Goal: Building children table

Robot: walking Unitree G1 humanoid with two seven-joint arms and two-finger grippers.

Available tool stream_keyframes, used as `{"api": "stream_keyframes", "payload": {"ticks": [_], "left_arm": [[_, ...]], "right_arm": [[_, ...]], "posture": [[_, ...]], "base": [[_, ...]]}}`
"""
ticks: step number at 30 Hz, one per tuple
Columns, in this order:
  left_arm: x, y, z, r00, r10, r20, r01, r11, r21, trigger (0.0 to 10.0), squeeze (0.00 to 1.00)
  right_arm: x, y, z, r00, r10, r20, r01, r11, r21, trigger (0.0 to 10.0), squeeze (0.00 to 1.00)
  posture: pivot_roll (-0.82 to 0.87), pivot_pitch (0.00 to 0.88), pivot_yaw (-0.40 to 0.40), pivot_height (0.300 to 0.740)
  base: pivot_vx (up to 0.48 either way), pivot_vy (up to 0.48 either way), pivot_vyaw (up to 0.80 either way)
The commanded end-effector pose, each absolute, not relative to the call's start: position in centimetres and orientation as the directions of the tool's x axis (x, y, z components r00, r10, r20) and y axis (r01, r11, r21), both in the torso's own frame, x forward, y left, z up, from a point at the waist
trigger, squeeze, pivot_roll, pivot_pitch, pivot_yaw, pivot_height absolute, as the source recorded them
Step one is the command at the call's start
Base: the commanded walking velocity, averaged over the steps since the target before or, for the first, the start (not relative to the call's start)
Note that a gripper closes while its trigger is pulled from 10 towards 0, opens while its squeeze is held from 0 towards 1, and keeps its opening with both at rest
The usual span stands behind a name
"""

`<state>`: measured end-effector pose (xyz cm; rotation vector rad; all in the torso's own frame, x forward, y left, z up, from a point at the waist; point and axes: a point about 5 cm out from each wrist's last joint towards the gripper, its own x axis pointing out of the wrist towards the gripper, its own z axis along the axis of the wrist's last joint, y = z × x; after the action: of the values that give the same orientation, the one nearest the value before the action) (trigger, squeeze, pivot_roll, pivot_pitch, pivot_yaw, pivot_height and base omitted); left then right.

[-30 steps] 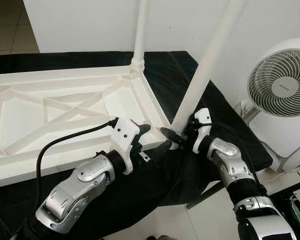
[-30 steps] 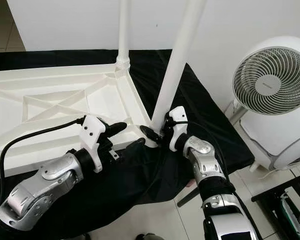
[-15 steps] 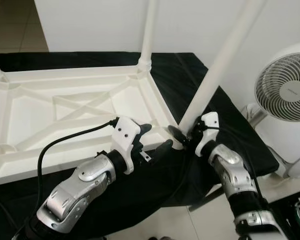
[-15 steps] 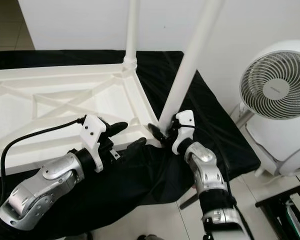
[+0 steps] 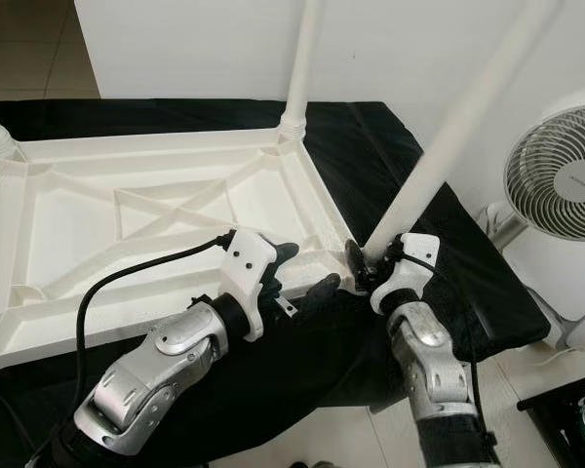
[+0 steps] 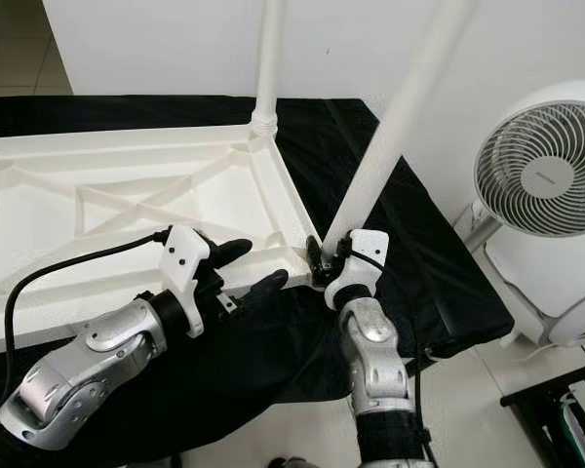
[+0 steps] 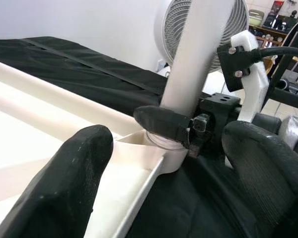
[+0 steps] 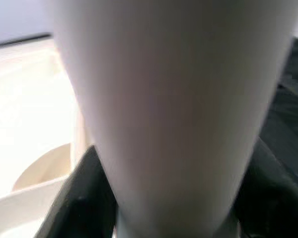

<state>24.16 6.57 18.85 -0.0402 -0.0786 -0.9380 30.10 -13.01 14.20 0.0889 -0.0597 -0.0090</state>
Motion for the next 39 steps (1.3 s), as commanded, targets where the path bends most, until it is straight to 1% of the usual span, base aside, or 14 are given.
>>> {"api": "stream_keyframes", "payload": {"ticks": [1, 3, 5, 6, 7, 12, 15, 16, 17, 21, 28, 30, 33, 39], "left_arm": [[23.3, 5.7, 18.6, 0.439, -0.896, 0.066, 0.898, 0.440, 0.006, 10.0, 0.00], [23.2, 5.7, 18.5, 0.437, -0.897, 0.066, 0.899, 0.438, 0.004, 10.0, 0.00], [23.1, 5.7, 18.5, 0.436, -0.898, 0.065, 0.900, 0.437, 0.003, 10.0, 0.00], [23.1, 5.7, 18.5, 0.435, -0.898, 0.064, 0.900, 0.437, 0.004, 10.0, 0.00], [23.1, 5.7, 18.4, 0.437, -0.897, 0.063, 0.899, 0.438, 0.004, 10.0, 0.00], [23.1, 5.6, 18.4, 0.440, -0.896, 0.065, 0.898, 0.441, 0.002, 10.0, 0.00], [23.0, 5.6, 18.4, 0.441, -0.895, 0.066, 0.897, 0.442, 0.000, 10.0, 0.00], [23.0, 5.6, 18.4, 0.441, -0.895, 0.067, 0.897, 0.442, -0.001, 10.0, 0.00], [23.0, 5.6, 18.4, 0.441, -0.895, 0.067, 0.897, 0.442, -0.002, 10.0, 0.00], [23.1, 5.6, 18.5, 0.443, -0.894, 0.068, 0.896, 0.444, 0.001, 10.0, 0.00], [23.3, 5.7, 18.6, 0.446, -0.893, 0.070, 0.895, 0.447, 0.004, 10.0, 0.00], [23.4, 5.8, 18.7, 0.447, -0.892, 0.069, 0.894, 0.449, 0.007, 10.0, 0.00], [23.5, 5.9, 18.9, 0.457, -0.886, 0.074, 0.888, 0.459, 0.011, 10.0, 0.00], [23.6, 6.1, 19.0, 0.469, -0.880, 0.076, 0.882, 0.471, 0.016, 10.0, 0.00]], "right_arm": [[29.4, -13.4, 13.8, 0.995, -0.097, 0.029, 0.094, 0.990, 0.104, 10.0, 0.00], [29.2, -12.7, 14.0, 0.997, -0.059, 0.040, 0.055, 0.993, 0.101, 10.0, 0.00], [29.1, -12.7, 14.0, 0.998, -0.051, 0.037, 0.047, 0.994, 0.099, 10.0, 0.00], [29.1, -12.8, 14.1, 0.999, -0.036, 0.039, 0.032, 0.994, 0.108, 10.0, 0.91], [29.0, -12.8, 14.2, 0.999, -0.009, 0.047, 0.003, 0.994, 0.113, 10.0, 1.00], [29.1, -12.9, 14.5, 0.998, 0.027, 0.058, -0.033, 0.992, 0.120, 10.0, 1.00], [29.7, -13.5, 14.7, 0.993, 0.105, 0.053, -0.110, 0.988, 0.107, 10.0, 1.00], [29.8, -13.6, 14.8, 0.985, 0.162, 0.055, -0.167, 0.980, 0.108, 10.0, 0.97], [30.0, -13.8, 14.9, 0.976, 0.212, 0.051, -0.215, 0.973, 0.086, 10.0, 0.00], [30.5, -14.6, 15.1, 0.923, 0.381, 0.054, -0.382, 0.924, 0.019, 10.0, 0.00], [31.4, -15.3, 15.2, 0.873, 0.486, 0.033, -0.484, 0.873, -0.059, 10.0, 0.00], [31.9, -15.5, 15.1, 0.850, 0.526, 0.015, -0.523, 0.848, -0.080, 10.0, 0.00], [32.7, -15.4, 15.1, 0.783, 0.622, -0.014, -0.619, 0.777, -0.115, 10.0, 0.00], [33.7, -14.9, 14.9, 0.727, 0.686, -0.027, -0.683, 0.719, -0.131, 10.0, 0.00]], "posture": [[0.08, 0.110, -0.119, 0.740], [0.08, 0.109, -0.121, 0.740], [0.08, 0.108, -0.125, 0.740], [0.08, 0.108, -0.125, 0.740], [0.08, 0.108, -0.131, 0.740], [0.08, 0.108, -0.134, 0.740], [0.08, 0.107, -0.134, 0.740], [0.08, 0.107, -0.134, 0.740], [0.08, 0.108, -0.134, 0.740], [0.08, 0.108, -0.131, 0.740], [0.08, 0.119, -0.121, 0.740], [0.09, 0.123, -0.122, 0.740], [0.10, 0.125, -0.119, 0.740], [0.11, 0.121, -0.119, 0.740]], "base": [[0.000, 0.000, 0.00], [0.000, 0.000, 0.00], [0.000, 0.000, 0.00], [0.000, 0.000, 0.00], [0.000, 0.000, 0.00], [0.000, 0.000, 0.00], [0.000, 0.000, 0.00], [0.000, 0.000, 0.00], [0.000, 0.000, 0.00], [0.000, 0.000, 0.00], [0.000, 0.000, 0.00], [0.000, 0.000, 0.00], [0.000, 0.000, 0.00], [0.000, 0.000, 0.00]]}}
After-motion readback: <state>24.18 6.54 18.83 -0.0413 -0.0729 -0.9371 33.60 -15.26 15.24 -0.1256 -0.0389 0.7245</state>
